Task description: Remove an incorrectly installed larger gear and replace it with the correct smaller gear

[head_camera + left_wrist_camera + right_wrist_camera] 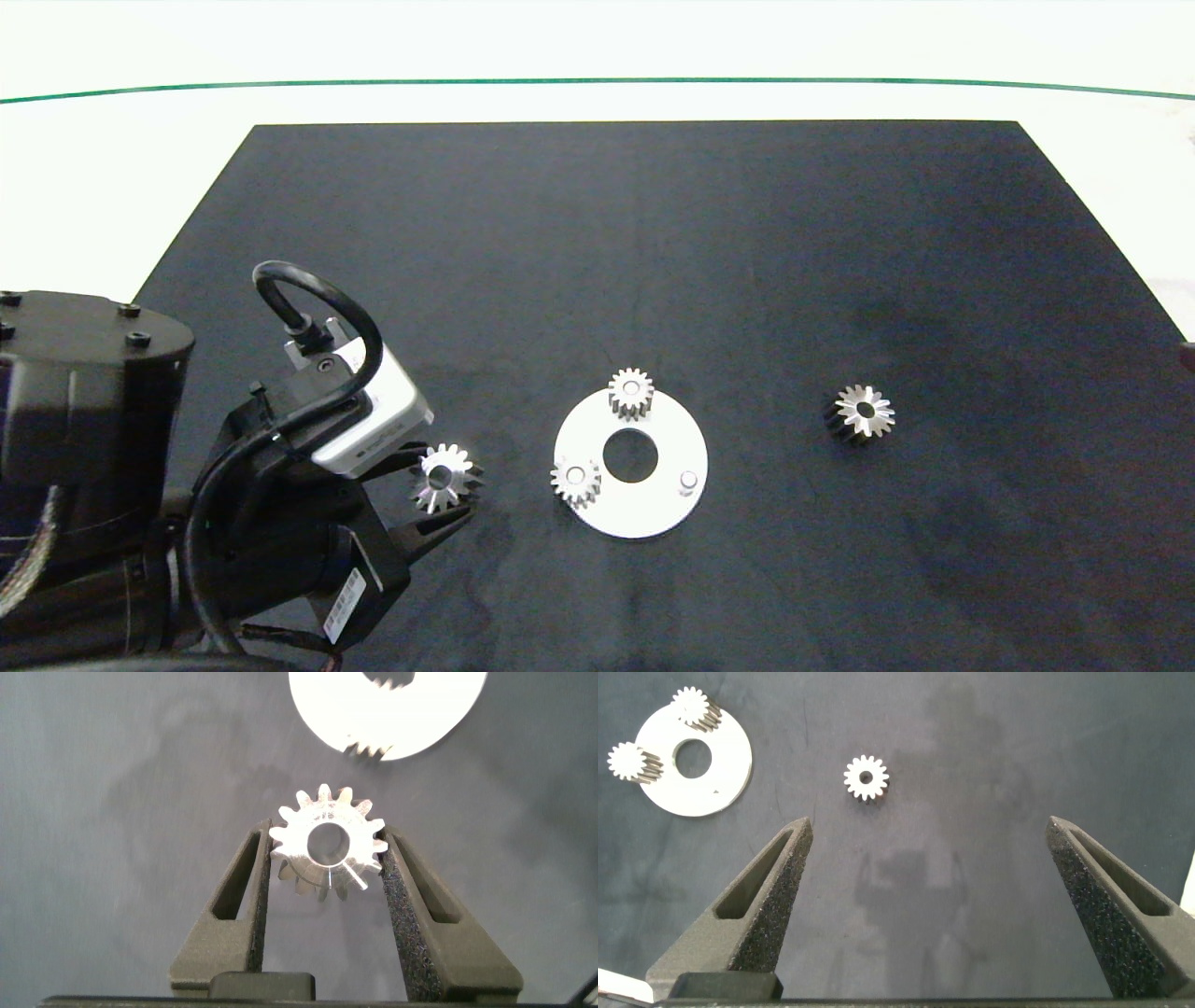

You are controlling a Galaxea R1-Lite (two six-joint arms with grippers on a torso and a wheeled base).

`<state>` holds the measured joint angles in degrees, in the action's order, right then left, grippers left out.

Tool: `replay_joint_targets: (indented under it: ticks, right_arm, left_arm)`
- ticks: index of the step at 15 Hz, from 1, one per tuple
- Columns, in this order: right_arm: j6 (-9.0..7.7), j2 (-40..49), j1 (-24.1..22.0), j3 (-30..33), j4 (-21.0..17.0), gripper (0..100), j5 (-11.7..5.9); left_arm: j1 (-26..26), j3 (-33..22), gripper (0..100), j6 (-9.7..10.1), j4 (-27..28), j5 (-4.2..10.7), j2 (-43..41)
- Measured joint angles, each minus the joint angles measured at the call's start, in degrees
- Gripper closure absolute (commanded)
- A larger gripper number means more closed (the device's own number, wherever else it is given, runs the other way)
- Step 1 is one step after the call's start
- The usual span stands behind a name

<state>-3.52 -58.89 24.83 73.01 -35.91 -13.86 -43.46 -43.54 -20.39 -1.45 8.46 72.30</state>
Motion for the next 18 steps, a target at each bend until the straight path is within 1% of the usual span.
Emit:
replay_joint_targets:
  ticks: [4, 6, 7, 8, 10, 11, 13, 15, 18]
  right_arm:
    - [0.24, 2.2, -2.5, 0.1, 0.1, 0, -0.02]
    - [0.66, 3.7, -3.4, 0.1, 0.0, 0, -0.28]
    - [0.72, 4.4, -4.0, 0.1, 0.1, 0, -0.38]
    - [0.74, 5.1, -5.2, 0.1, 0.0, 0, -0.38]
    - [1.40, 7.0, -7.8, -0.2, 0.0, 0, -0.38]
    - [1.71, 8.1, -8.5, -0.6, 0.0, 0, -0.38]
    - [1.79, 10.3, -9.7, -1.3, 0.0, 0, -0.39]
    - [1.74, 12.0, -10.1, -2.4, -0.1, 0, -0.44]
    - [1.63, 13.7, -10.3, -3.6, -0.1, 0, -0.44]
  left_arm:
    - [-4.8, -2.9, 75, 0.22, -0.3, 0.09, 2.6]
    - [-7.2, -4.8, 75, 1.61, -0.7, 0.63, 4.9]
    - [-8.6, -5.9, 75, 1.94, -0.9, 1.27, 6.1]
    - [-10.0, -7.1, 75, 2.05, -1.0, 2.54, 7.7]
    - [-13.2, -9.8, 75, 2.10, -1.7, 6.39, 11.3]
    - [-14.9, -11.1, 75, 2.04, -2.8, 7.61, 13.4]
    - [-16.8, -13.4, 75, 1.93, -4.1, 8.42, 17.2]
    - [-17.6, -16.1, 75, 1.93, -4.6, 9.23, 20.6]
    - [-17.8, -19.1, 75, 1.85, -4.6, 9.51, 24.8]
